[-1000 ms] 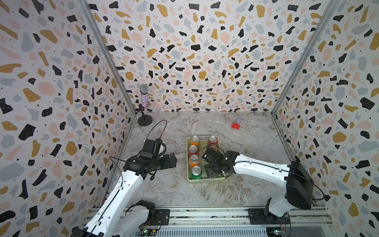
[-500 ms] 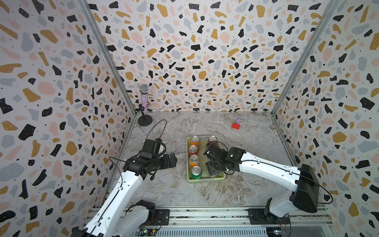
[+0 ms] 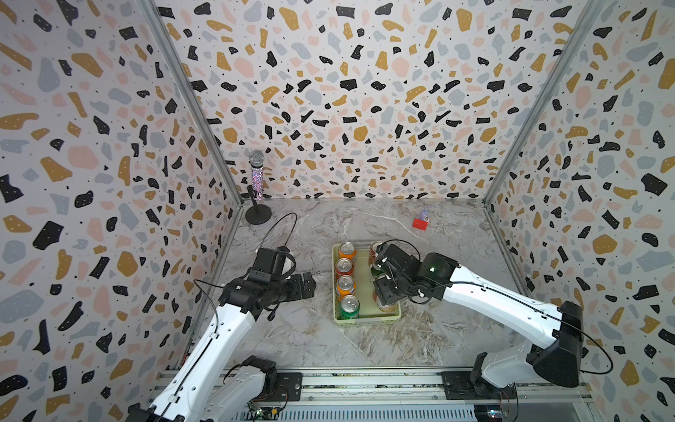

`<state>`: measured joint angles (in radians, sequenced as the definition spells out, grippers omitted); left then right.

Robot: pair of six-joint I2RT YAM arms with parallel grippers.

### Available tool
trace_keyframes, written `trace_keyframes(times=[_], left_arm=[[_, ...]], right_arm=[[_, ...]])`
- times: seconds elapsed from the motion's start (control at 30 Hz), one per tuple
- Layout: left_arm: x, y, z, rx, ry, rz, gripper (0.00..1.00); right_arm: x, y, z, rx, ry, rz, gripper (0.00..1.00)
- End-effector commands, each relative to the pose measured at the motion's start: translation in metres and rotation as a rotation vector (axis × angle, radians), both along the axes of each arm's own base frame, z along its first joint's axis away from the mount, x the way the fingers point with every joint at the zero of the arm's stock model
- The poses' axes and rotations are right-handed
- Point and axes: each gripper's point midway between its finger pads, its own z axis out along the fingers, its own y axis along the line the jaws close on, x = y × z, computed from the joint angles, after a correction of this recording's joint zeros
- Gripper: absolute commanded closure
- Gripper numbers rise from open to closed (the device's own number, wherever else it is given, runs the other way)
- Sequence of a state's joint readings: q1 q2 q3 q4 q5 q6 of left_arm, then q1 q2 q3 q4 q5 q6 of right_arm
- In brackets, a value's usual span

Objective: Take out the drinks from the basket
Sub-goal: Place the drink at the center of the board.

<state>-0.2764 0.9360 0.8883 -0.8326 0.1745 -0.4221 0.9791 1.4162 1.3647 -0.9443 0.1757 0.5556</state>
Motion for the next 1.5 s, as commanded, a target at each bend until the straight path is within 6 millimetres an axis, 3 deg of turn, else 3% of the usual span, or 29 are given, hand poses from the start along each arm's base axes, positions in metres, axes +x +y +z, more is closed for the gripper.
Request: trace_keyframes(times=[0.0,0.3,0.53,0.97,1.47], left_arm=[[0.003,-0.002,0.003,-0.009,-0.027,-0.007,0.0],[0.002,-0.004,0.002,-0.018,-0.02,-0.013,0.0],[0.002,-0.004,0.002,-0.021,-0.022,-0.012,0.0],[0.002,-0.005,0.002,-0.024,-0.025,-0.012,0.0],[0.002,-0.005,0.002,-0.026,-0.023,-0.014,0.0]], right_arm=[[0.01,-0.019,0.045,0.057,-0.103,-0.031,1.0],[0.011,-0.067,0.057,0.012,-0.127,-0.096,1.0],[0.004,-0.094,0.037,-0.01,-0.095,-0.149,1.0],[-0.001,-0.094,-0.039,0.006,-0.012,-0.224,1.0],[-0.007,-0.097,-0.088,0.047,0.007,-0.266,1.0]])
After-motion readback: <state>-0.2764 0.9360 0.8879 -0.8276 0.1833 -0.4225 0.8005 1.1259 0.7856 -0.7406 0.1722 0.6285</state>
